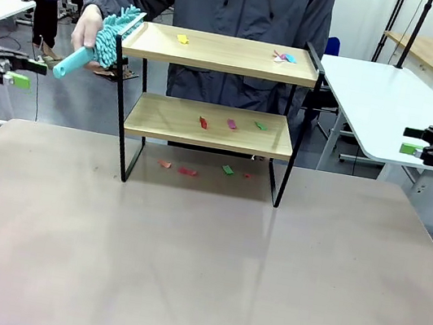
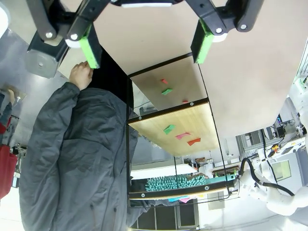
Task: Clean the shelf.
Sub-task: Pick up the Duster handed by the human.
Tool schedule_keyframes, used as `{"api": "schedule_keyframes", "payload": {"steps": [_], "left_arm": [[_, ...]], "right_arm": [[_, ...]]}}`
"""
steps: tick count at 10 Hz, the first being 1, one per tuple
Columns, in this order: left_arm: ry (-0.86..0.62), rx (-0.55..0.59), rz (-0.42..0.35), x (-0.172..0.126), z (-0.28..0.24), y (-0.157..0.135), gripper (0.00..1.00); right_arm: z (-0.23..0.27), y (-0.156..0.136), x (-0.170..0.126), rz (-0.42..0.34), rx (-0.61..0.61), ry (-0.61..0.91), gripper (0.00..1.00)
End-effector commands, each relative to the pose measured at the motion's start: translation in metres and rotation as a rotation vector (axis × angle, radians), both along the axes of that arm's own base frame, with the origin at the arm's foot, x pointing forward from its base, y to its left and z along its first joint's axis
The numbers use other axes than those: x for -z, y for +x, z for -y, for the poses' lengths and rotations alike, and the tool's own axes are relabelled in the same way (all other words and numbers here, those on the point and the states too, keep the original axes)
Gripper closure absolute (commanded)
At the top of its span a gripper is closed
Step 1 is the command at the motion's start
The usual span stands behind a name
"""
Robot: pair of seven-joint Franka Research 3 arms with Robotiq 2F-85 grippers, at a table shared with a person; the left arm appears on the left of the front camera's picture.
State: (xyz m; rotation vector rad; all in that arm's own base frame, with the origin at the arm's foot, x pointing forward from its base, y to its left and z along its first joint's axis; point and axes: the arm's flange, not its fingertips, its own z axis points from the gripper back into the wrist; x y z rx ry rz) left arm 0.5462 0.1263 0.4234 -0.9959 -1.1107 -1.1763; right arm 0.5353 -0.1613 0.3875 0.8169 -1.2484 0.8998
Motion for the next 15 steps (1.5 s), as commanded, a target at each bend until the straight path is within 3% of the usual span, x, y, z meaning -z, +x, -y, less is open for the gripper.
{"api": "schedule_keyframes", "payload": {"steps": [1, 3, 4, 5, 7, 9, 10, 11, 15], "left_arm": [[0.119, -0.082, -0.075, -0.060, 0.017, -0.030, 0.00], [0.180, -0.152, -0.112, -0.108, 0.035, -0.057, 0.00], [0.233, -0.309, -0.191, -0.133, 0.050, -0.076, 0.00], [0.258, -0.543, -0.247, -0.149, 0.067, -0.093, 0.00], [0.351, -0.711, -0.331, -0.161, 0.097, -0.121, 0.00], [0.431, -0.788, -0.405, -0.163, 0.129, -0.131, 0.00], [0.448, -0.808, -0.362, -0.159, 0.139, -0.127, 0.00], [0.404, -0.790, -0.308, -0.166, 0.114, -0.129, 0.00], [0.404, -0.790, -0.308, -0.166, 0.114, -0.129, 0.00]], "right_arm": [[-0.001, 0.000, -0.002, 0.000, 0.000, -0.012, 0.00], [-0.001, 0.000, -0.002, 0.000, 0.000, -0.012, 0.00], [-0.001, 0.000, -0.002, 0.000, 0.000, -0.012, 0.00], [-0.001, 0.000, -0.002, 0.000, 0.000, -0.012, 0.00], [-0.001, 0.000, -0.002, 0.000, 0.000, -0.012, 0.00], [-0.001, 0.000, -0.002, 0.000, 0.000, -0.012, 0.00], [-0.001, 0.000, -0.002, 0.000, 0.000, -0.012, 0.00], [-0.001, 0.000, -0.002, 0.000, 0.000, -0.012, 0.00], [-0.001, 0.000, -0.002, 0.000, 0.000, -0.012, 0.00]]}}
